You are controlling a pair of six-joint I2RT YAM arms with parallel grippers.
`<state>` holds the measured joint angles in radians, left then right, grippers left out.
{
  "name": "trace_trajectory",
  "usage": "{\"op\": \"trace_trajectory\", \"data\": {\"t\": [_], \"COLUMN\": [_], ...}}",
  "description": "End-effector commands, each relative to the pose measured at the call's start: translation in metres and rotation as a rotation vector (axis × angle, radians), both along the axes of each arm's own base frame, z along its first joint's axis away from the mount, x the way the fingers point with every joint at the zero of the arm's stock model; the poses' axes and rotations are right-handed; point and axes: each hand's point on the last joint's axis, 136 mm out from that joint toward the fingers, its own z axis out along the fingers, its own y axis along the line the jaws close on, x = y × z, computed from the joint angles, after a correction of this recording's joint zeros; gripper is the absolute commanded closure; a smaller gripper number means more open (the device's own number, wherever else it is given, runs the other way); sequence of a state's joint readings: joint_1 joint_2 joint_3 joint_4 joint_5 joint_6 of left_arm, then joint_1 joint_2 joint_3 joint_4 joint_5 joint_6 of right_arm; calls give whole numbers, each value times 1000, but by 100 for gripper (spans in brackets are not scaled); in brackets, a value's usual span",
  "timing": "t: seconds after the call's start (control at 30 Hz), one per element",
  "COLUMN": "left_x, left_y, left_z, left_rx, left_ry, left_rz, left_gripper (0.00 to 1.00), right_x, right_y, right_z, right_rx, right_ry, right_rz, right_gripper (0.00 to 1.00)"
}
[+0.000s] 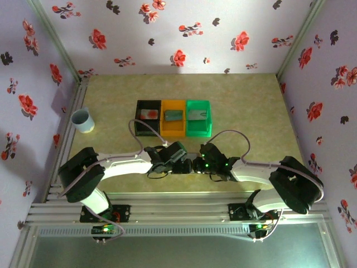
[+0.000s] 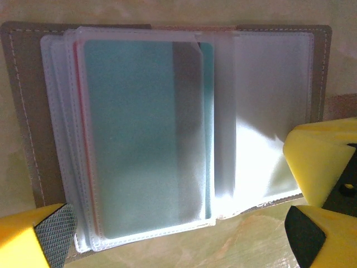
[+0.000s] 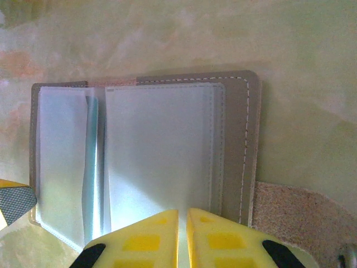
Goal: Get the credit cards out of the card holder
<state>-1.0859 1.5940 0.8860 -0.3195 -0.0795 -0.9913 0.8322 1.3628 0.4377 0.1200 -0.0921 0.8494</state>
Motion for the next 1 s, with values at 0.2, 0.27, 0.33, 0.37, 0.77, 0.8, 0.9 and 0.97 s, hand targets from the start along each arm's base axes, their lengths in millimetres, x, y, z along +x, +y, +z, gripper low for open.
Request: {"op": "trace_trajectory", "data": {"t": [0.2,0.27,0.33,0.37,0.77,0.8,0.9,0.97], "left_x": [2,3,3,2,1,1,1,1], "left_y": [-7,-7,-7,-7,-12,-13,-15,-15], "left_z": [4,3,2,2,-2,-2,-1,-1], "left_rx": [12,12,14,17,11,9,6,5], "left_ry": [-22,-24,-21,-20,-10,-9,-11,-12], "left_rz": [-17,-18,-20,-21,-25,-26,-28,-28], "left_gripper": [0,0,0,0,0,0,0,0], "right_x": [-7,-7,-7,-7,-8,-7,-8,-9], "right_y": [-15,-14,-14,-14,-13,-13,-13,-13], "right_z": [-15,-15,-16,-17,-21,-21,-22,-23], "right_rx": [-82,-83,-83,-85,-87,-86,-85,-85], "right_ry": [31,31,34,36,43,43,46,48], "right_rz": [-13,-11,-10,-10,-8,-9,-8,-7], "right_gripper": [87,87,88,88,88,88,88,88]}}
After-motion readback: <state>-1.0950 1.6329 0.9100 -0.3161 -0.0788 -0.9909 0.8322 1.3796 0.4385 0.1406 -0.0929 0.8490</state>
